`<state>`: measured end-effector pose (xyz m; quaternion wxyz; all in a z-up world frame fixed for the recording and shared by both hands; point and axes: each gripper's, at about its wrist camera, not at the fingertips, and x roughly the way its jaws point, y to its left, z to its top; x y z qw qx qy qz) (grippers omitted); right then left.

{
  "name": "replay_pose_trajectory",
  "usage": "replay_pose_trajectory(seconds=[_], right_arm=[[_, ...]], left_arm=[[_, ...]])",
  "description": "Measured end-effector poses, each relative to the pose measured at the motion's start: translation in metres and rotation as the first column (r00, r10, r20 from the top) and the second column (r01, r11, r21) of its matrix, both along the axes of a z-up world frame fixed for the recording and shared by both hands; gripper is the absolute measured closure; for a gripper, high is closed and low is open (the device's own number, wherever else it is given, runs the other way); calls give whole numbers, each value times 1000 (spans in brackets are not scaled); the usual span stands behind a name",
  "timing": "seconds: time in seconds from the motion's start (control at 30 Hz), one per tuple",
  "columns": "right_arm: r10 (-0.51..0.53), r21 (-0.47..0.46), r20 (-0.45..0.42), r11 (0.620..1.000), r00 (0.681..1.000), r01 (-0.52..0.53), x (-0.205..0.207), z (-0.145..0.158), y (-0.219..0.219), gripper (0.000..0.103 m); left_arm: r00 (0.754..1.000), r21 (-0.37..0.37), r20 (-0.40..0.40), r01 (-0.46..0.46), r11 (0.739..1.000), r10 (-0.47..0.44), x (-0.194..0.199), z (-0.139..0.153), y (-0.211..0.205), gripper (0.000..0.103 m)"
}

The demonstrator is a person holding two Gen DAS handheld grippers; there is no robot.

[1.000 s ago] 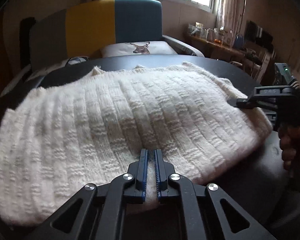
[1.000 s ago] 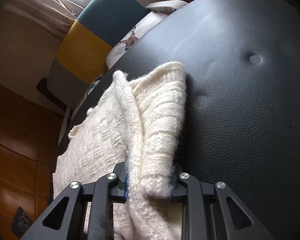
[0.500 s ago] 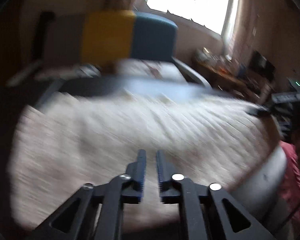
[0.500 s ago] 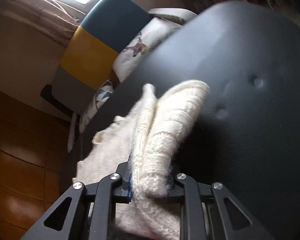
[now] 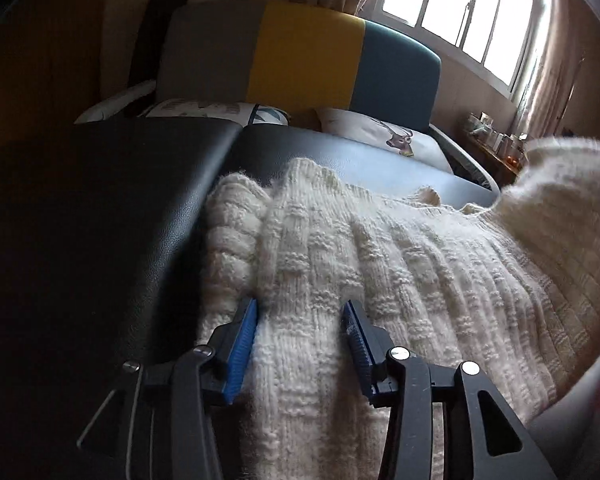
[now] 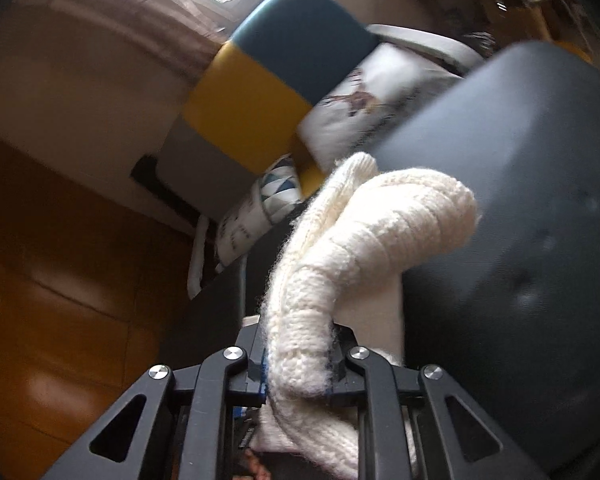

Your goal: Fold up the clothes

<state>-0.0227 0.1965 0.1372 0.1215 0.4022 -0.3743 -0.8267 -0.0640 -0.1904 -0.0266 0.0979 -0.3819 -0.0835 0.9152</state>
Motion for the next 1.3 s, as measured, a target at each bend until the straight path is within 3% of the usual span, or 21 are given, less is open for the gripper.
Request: replay_pose_trajectory(seconds=[0.1, 0.27, 0.47, 0.6, 0.77, 0.83, 0.93, 0.97, 1.0, 1.1, 1.2, 1.3], right_arm=[[64, 62, -13, 996, 998, -63, -15, 14, -48, 85], [186, 124, 2, 975, 983, -185, -33, 10, -130, 85], [340, 308, 73, 886, 938, -345, -39, -31, -235, 86], [400, 328, 142, 844, 905, -424, -39, -65, -277, 85], [439, 419, 143, 785, 887, -456, -32, -72, -308, 85], [444, 442, 151, 769, 883, -462, -33, -75, -313, 85], [453, 440, 171, 759, 875, -479, -33, -85, -317, 85], [461, 445, 179, 750, 869, -489, -30, -89, -320, 85], [465, 458, 185, 738, 866, -495, -28, -94, -323, 85], [475, 511, 186, 701, 860, -497, -20, -101, -334, 83], [504, 568, 192, 643, 842, -514, -11, -104, -350, 72], [555, 647, 204, 542, 807, -536, 3, -102, -369, 69]], left_arm=[[1000, 66, 4, 5, 998, -5, 0, -2, -10, 57], [1000, 171, 6, 11, 985, -12, -9, -5, -13, 57], [1000, 225, 0, 15, 974, -15, -8, -8, -14, 57], [1000, 248, -4, 18, 969, -17, -8, -9, -13, 56], [1000, 284, 0, 14, 959, -14, 1, -8, -20, 56], [1000, 264, 3, 3, 964, -4, 8, -4, -22, 56], [999, 171, -12, -32, 985, 34, 29, 5, -28, 53], [998, 131, -21, -62, 989, 65, 38, 7, -33, 42], [995, 106, -32, -87, 991, 91, 46, 8, -37, 38], [992, 97, -19, -126, 987, 128, 58, 1, -50, 38], [993, 54, -29, -108, 993, 110, 64, -2, -44, 38], [995, 10, -39, -92, 996, 92, 71, -5, -37, 36]])
